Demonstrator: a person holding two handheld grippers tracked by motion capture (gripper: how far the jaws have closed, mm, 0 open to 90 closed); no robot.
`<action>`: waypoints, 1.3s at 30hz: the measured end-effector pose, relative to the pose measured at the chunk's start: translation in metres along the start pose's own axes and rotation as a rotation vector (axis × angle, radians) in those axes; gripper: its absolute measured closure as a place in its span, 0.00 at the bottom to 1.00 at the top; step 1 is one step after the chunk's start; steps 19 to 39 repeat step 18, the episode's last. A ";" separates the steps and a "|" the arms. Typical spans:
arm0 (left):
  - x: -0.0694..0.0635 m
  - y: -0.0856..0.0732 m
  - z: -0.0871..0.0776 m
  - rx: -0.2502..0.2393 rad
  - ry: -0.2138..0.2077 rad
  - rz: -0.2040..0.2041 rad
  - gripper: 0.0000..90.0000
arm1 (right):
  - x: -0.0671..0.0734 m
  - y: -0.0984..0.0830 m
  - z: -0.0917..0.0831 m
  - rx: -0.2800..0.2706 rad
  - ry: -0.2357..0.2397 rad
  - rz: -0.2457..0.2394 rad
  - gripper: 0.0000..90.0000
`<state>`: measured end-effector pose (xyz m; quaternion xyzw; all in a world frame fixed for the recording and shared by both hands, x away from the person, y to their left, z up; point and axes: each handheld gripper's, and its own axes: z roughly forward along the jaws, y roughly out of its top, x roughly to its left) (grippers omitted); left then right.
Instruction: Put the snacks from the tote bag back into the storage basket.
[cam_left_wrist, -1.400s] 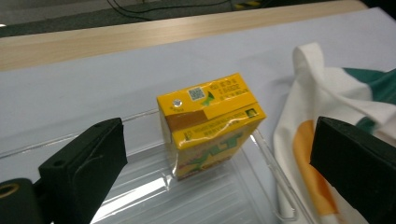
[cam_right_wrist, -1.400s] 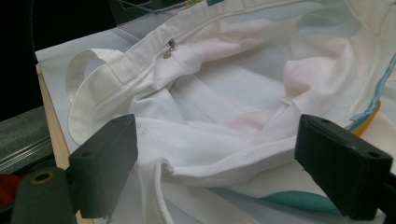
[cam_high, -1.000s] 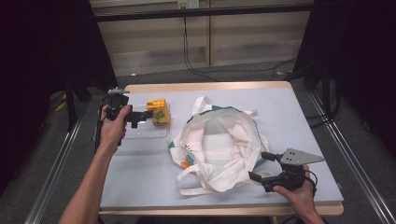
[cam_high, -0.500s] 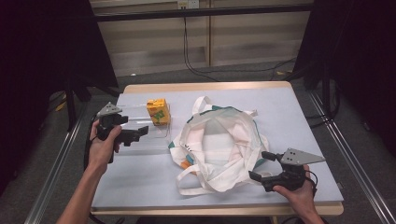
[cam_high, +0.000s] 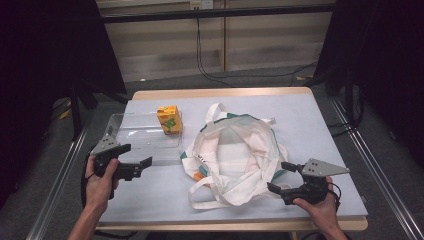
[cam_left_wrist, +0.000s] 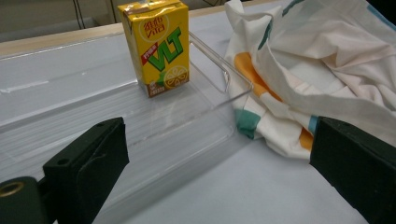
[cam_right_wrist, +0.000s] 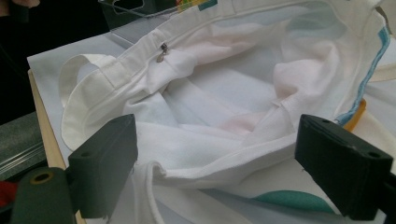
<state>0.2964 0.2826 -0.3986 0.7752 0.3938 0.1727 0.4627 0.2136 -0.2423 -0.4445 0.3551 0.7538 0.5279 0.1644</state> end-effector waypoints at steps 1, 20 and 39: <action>-0.002 -0.003 -0.002 0.007 0.003 0.007 0.05 | 0.000 0.000 0.000 0.000 -0.002 0.002 0.15; -0.020 -0.070 -0.025 -0.039 0.041 -0.023 0.04 | -0.002 0.001 -0.003 -0.010 -0.013 0.007 0.14; -0.020 -0.070 -0.025 -0.039 0.041 -0.023 0.04 | -0.002 0.001 -0.003 -0.010 -0.013 0.007 0.14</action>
